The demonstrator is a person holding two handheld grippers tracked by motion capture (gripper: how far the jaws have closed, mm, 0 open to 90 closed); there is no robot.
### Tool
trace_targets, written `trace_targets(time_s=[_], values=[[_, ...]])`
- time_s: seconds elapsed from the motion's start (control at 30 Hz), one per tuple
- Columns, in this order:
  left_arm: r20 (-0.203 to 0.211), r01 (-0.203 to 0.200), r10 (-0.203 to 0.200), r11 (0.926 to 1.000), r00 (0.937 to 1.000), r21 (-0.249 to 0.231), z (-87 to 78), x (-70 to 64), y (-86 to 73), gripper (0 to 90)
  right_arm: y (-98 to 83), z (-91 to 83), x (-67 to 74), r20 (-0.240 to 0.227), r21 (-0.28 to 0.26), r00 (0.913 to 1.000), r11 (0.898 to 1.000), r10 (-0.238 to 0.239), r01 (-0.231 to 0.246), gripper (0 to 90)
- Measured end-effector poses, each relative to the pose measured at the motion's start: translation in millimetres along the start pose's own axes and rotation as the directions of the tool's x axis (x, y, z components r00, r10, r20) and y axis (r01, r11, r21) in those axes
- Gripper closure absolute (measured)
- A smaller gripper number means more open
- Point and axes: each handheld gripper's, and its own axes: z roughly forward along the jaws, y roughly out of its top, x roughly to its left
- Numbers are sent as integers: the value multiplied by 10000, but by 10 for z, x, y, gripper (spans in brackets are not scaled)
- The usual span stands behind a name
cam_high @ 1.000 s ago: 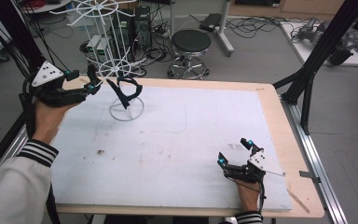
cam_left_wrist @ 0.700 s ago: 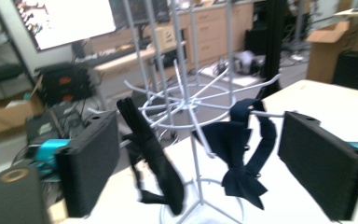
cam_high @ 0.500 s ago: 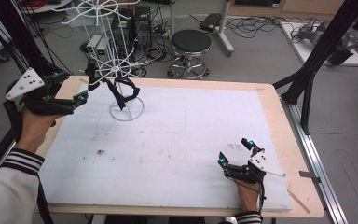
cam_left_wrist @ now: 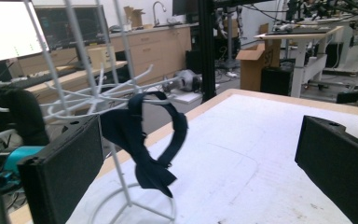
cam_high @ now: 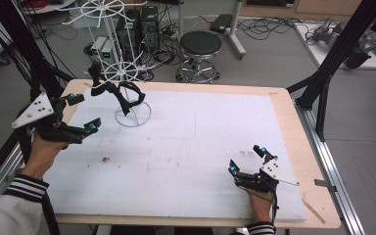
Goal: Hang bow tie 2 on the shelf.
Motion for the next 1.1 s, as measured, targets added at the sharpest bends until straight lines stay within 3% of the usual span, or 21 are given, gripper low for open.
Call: trace_targets(time_s=[0.23,0.43,0.7,1.1], values=[[216,-30,35,9997,9998,-243,16,-200,-146,18,0,0,-1,-3,5,10000,10000,-1,1,8],[76,141,-138,9990,9999,-429,-2,-298,-297,18,0,-1,-2,2,16,10000,10000,19,-19,8],[8,81,-81,9987,10000,-498,-33,-428,-439,18,0,0,-6,10,-7,10000,10000,5,-5,8],[-634,466,-531,9939,9966,-1005,-212,-611,-959,18,-1,0,-8,26,-46,10000,10000,-45,45,8]])
